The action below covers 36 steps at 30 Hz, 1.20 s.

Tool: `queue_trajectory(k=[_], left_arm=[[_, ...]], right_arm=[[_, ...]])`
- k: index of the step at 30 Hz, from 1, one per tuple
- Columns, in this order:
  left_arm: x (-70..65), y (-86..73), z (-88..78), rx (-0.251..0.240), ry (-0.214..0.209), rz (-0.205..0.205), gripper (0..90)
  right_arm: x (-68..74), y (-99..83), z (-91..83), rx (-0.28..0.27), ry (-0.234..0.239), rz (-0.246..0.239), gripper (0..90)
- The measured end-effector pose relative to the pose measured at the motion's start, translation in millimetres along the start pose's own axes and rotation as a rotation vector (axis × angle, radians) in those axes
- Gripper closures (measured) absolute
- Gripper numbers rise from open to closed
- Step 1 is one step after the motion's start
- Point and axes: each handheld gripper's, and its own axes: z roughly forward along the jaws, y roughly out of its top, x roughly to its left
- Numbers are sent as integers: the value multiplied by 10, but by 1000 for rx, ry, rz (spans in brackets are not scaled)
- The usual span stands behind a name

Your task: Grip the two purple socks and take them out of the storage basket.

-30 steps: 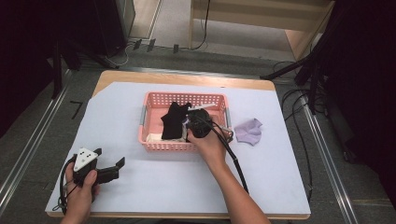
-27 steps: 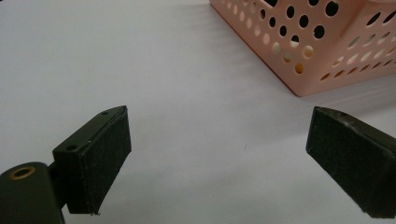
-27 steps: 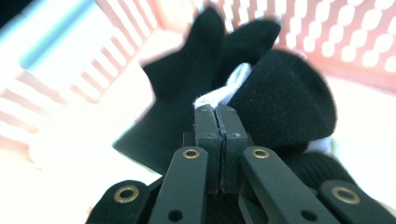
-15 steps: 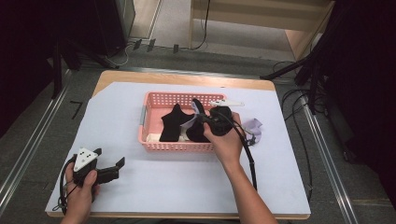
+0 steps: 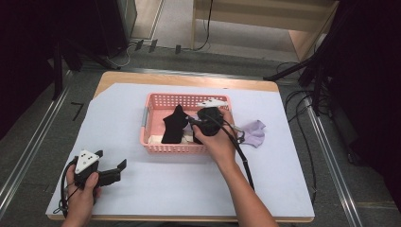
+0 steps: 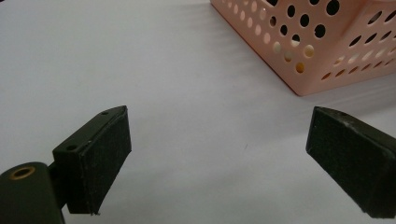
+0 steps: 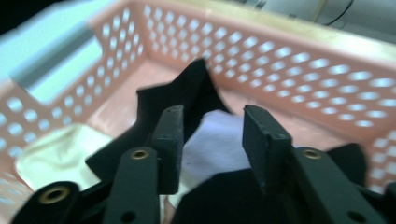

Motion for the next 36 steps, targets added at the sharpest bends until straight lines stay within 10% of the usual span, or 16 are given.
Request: queue_trajectory(k=[3, 6, 10, 14, 28, 36], left_arm=[[0, -1, 0, -5, -4, -2, 73], [4, -2, -3, -8, -8, -5, 73], [4, -2, -5, -9, -9, -3, 73], [3, -2, -7, -7, -8, -2, 73], [1, -2, 1, -7, -4, -5, 73], [2, -2, -1, -7, -6, -8, 73]], right_arm=[[47, -14, 188, 47, -45, -18, 471], [45, -22, 318, 163, -35, 63, 472], [27, -50, 390, 281, -37, 93, 696], [-28, -71, 309, 199, -35, 107, 876], [-98, -31, -184, -156, 17, 99, 876], [-90, 19, -414, -287, 150, 91, 856]])
